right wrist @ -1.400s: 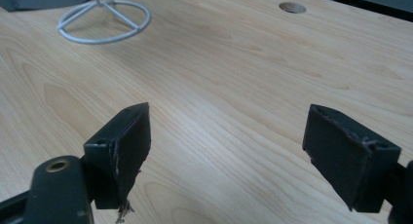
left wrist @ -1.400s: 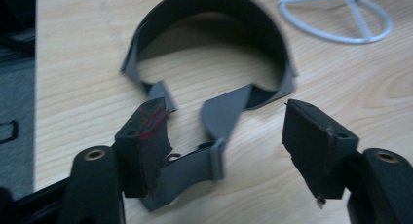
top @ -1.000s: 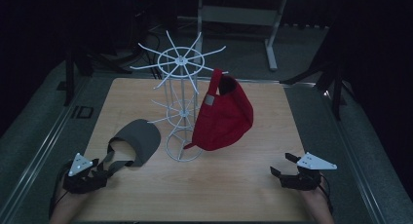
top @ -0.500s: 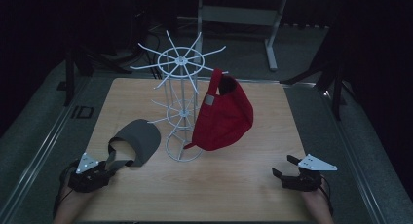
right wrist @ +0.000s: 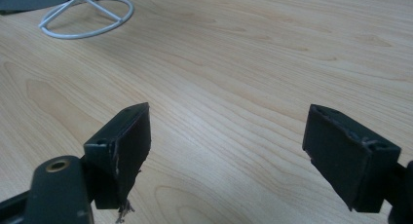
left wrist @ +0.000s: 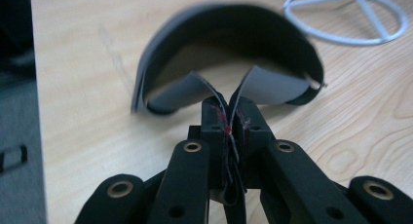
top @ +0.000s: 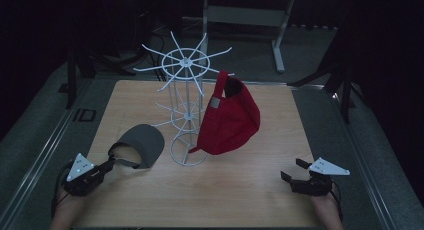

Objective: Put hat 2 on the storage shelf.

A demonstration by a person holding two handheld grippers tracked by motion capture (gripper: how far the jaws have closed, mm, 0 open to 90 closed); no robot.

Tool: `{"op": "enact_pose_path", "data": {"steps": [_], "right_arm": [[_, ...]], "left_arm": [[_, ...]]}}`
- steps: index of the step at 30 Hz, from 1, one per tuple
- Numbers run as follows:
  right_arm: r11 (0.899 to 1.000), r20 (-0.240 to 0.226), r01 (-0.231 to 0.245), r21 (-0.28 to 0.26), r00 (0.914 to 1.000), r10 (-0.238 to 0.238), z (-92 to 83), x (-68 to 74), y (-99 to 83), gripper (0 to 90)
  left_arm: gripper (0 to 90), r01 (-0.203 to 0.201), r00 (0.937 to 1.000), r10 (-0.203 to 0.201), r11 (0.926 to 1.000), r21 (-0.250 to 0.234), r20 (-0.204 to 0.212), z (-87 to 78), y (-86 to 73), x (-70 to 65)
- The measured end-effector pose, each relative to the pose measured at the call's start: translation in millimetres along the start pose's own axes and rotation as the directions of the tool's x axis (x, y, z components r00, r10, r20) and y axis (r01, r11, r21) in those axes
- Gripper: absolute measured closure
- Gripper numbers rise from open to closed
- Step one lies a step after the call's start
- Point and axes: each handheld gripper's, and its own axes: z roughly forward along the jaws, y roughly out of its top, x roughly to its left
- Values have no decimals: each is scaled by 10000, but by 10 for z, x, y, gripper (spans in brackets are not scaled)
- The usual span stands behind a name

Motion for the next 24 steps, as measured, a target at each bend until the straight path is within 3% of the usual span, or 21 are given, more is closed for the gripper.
{"op": "enact_pose_path", "data": {"steps": [7,16,20,24], "right_arm": [[9998,-40,-129,-131,9999,128,-23,-19,14,178],[9996,-53,-221,-177,9997,220,-30,-29,0,180],[9989,-58,-392,-271,9992,391,-38,-46,-5,180],[9979,-77,-561,-336,9984,558,-43,-66,-20,180]], "left_arm": [[853,-557,9980,571,9972,-499,283,-84,218,-15],[854,-1125,9918,1185,9870,-1145,469,-179,557,-70],[854,-1604,9840,1691,9780,-1333,561,-218,758,-107],[854,-1731,9803,1857,9717,-1606,675,-261,929,-121]]}}
